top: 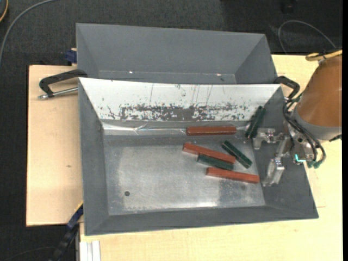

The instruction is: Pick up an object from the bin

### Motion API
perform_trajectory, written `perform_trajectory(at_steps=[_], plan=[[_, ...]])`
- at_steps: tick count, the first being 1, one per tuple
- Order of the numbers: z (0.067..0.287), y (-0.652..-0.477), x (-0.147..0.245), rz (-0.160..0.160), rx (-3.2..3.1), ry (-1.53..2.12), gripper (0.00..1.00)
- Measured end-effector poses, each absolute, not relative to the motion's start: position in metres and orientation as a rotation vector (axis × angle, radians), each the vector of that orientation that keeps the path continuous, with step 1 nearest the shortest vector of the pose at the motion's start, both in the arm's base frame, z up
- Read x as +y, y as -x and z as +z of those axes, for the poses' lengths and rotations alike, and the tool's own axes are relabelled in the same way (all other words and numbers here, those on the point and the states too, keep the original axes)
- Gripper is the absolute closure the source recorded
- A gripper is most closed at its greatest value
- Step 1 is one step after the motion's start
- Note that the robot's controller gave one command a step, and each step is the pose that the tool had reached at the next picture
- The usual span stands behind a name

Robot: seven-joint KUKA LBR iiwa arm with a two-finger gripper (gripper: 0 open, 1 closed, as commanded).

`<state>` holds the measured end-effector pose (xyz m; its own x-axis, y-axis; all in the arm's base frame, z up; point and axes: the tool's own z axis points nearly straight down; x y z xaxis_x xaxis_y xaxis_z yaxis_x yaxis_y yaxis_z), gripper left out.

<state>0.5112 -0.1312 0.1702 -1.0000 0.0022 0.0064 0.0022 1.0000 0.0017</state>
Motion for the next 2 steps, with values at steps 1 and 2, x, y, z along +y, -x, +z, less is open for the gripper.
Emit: perform_trajectory(at_steps=[1,2], plan=[[0.0676,-0.5078,-0.1244,-0.003,-3.139,0.083,0.0],[0.0728,-0.5106,-0.1255,0.002,-3.149,0.081,1.0]])
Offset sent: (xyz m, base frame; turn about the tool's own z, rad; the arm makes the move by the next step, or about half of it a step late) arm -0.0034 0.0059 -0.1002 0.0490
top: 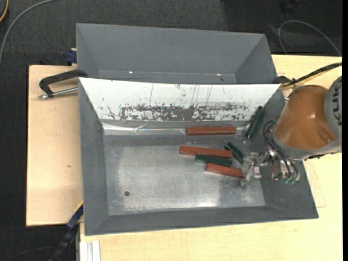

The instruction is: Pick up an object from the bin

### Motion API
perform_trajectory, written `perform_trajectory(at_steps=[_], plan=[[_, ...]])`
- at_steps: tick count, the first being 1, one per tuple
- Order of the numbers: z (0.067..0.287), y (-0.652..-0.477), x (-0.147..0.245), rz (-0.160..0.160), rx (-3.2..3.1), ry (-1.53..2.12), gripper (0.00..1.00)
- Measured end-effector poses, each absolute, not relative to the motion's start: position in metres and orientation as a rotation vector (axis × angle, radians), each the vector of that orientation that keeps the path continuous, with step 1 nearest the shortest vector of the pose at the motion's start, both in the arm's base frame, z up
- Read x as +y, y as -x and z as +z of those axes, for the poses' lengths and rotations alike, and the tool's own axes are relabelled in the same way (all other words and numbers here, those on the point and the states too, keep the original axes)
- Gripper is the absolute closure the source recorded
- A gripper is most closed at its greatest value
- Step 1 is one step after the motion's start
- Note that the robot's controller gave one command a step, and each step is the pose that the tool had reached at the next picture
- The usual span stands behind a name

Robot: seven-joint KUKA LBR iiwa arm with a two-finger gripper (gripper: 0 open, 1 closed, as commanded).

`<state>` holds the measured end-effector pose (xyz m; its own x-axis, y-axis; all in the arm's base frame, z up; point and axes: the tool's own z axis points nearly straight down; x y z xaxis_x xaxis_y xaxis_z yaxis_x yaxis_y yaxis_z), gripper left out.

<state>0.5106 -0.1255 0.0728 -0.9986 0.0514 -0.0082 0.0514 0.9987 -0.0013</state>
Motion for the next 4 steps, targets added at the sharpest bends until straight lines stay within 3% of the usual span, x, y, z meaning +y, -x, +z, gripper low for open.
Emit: perform_trajectory(at_steps=[1,2,3,4], plan=[[0.071,-0.509,-0.125,0.0,3.137,-0.079,0.0],[0.072,-0.51,-0.125,-0.001,3.134,-0.08,1.0],[0.225,-0.524,-0.109,-0.002,3.123,-0.124,1.0],[0.22,-0.522,-0.109,0.0,3.134,-0.126,0.0]])
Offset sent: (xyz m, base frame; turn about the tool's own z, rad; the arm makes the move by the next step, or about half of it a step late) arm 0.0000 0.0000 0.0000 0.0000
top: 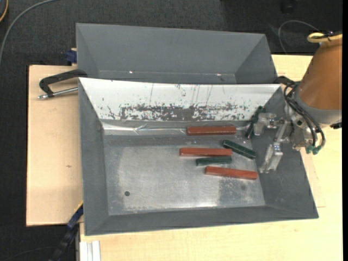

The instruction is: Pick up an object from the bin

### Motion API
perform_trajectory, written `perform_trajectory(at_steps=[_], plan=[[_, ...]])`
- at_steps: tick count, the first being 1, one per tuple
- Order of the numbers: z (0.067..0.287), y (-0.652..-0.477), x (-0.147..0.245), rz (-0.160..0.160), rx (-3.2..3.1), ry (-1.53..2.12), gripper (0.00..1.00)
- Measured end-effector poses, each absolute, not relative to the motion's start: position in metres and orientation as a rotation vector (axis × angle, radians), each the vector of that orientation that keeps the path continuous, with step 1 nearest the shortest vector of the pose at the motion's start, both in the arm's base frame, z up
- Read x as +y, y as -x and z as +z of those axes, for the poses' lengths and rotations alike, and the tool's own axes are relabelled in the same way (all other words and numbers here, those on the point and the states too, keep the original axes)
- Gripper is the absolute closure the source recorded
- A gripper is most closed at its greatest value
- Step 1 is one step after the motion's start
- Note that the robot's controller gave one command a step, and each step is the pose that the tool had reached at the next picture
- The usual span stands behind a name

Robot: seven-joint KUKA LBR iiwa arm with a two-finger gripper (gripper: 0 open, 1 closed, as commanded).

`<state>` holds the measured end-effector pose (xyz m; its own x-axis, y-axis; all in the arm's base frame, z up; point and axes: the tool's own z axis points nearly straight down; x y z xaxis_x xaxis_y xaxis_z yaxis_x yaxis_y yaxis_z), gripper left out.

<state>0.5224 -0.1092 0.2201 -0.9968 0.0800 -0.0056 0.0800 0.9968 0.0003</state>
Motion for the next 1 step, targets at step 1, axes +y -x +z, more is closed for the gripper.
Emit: perform_trajectory(at_steps=[1], plan=[[0.0673,-0.5077,-0.1157,0.004,3.135,0.269,0.0]])
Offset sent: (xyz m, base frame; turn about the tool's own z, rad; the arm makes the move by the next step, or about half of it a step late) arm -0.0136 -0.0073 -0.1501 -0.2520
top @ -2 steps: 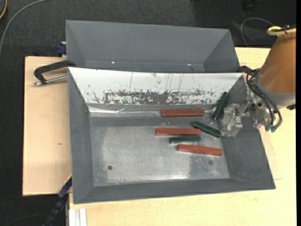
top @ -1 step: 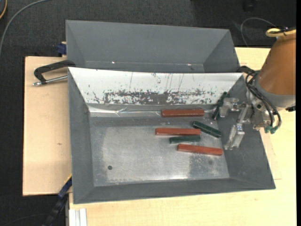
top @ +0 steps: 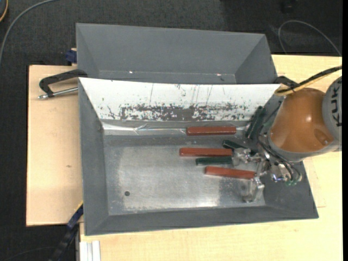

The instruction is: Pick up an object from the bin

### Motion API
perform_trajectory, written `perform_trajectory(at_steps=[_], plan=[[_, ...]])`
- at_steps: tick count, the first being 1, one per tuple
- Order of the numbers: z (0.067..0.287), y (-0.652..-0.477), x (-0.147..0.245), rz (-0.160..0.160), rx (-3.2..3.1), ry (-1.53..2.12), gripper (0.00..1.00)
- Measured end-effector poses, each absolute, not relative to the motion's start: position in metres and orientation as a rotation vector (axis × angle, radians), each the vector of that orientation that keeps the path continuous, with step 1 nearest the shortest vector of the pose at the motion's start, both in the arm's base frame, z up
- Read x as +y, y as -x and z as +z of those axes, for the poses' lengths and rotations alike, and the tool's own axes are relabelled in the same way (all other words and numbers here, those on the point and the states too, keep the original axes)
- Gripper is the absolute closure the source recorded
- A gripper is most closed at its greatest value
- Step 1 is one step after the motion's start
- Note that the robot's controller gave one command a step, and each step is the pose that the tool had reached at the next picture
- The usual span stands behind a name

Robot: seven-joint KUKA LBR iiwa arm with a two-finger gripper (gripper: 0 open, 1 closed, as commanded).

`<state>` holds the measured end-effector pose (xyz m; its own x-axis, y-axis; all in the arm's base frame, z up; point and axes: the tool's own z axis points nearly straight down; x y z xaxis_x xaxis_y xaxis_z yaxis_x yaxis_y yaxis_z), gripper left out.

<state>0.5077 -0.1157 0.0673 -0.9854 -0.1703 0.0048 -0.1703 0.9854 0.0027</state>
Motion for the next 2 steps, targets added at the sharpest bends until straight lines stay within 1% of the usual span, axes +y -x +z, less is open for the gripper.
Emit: perform_trajectory(at_steps=[1,2], plan=[[0.071,-0.51,-0.116,0.0,-3.131,-0.27,1.0],[0.238,-0.526,-0.137,0.008,-3.141,-0.31,1.0]])
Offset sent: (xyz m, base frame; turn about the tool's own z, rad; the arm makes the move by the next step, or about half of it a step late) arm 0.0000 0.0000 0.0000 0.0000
